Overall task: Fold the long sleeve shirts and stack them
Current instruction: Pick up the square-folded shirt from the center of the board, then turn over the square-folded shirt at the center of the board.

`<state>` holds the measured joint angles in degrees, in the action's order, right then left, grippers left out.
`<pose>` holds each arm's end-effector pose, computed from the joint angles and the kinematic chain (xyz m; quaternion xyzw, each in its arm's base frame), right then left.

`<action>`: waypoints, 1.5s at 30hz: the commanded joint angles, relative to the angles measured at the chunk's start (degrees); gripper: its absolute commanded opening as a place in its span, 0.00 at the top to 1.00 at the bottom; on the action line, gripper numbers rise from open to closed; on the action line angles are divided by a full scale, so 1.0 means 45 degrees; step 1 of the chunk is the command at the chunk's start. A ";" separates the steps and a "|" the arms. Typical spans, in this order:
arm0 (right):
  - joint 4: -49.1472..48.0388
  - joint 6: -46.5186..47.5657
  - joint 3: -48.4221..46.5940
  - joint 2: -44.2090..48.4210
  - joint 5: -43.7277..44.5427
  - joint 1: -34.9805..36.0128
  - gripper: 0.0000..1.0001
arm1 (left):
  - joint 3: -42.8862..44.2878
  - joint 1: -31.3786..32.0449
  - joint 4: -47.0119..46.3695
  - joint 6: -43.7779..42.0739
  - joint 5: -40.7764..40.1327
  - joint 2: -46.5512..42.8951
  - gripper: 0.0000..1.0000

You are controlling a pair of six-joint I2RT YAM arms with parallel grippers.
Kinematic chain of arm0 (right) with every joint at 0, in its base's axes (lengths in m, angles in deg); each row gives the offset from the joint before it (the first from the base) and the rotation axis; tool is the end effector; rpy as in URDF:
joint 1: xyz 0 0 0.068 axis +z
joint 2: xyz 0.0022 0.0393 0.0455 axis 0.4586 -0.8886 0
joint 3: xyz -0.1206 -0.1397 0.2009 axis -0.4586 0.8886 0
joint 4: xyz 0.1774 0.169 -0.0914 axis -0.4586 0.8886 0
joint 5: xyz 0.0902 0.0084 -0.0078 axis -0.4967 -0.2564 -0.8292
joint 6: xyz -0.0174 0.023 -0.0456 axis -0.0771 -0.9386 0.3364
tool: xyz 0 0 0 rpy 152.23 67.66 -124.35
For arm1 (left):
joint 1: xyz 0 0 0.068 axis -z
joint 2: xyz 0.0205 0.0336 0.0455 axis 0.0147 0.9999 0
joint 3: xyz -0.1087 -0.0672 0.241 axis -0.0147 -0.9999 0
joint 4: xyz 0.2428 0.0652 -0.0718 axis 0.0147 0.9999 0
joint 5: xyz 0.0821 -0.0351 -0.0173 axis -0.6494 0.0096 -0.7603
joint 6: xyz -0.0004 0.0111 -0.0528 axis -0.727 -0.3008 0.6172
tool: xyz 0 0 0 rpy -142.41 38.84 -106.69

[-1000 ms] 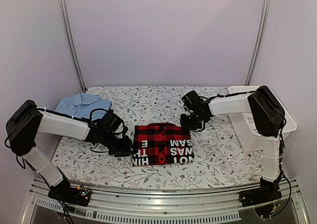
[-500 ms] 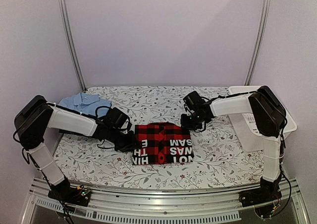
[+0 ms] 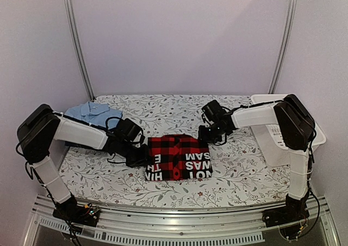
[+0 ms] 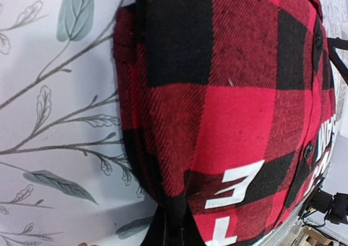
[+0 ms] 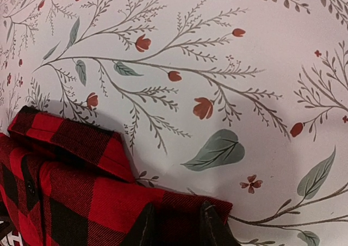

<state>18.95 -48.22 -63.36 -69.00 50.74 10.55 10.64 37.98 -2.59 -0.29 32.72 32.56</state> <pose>0.3373 0.2639 0.1378 -0.0648 0.9603 0.1683 0.2130 0.2367 -0.2020 0.1239 -0.0751 0.9554 -0.2696 0.0946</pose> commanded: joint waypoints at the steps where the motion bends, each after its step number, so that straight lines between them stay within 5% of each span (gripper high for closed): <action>1: 0.0460 0.0135 0.0293 0.0633 -0.0239 -0.0012 0.69 | 0.0298 -0.0148 0.1640 -0.0720 -0.0639 0.0028 1.00; 7: 0.0879 0.0287 0.0297 0.1551 -0.0265 -0.0011 0.46 | 0.0798 -0.0430 0.3251 -0.1768 -0.1108 -0.0889 1.00; 12: 0.1353 0.0500 0.0480 0.2685 -0.0123 0.0154 0.41 | 0.1423 -0.0775 0.4714 -0.2867 -0.1335 -0.1577 1.00; 20: 0.1458 0.0216 0.1010 0.3041 -0.0294 0.1922 0.54 | 0.2181 -0.1323 0.5884 -0.3906 -0.1479 -0.2203 1.00; 28: 0.1294 -0.0594 0.1191 0.1843 -0.0505 0.3110 0.80 | 0.2558 -0.1699 0.6344 -0.4327 -0.1445 -0.2626 1.00; 45: 0.1073 -0.0537 -0.1393 -0.1490 -0.1220 0.3648 0.82 | 0.3878 -0.2541 0.7512 -0.5394 -0.1190 -0.3686 1.00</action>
<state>23.52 -50.84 -66.73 -70.74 46.63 26.09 25.67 27.82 29.97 -22.54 26.68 18.18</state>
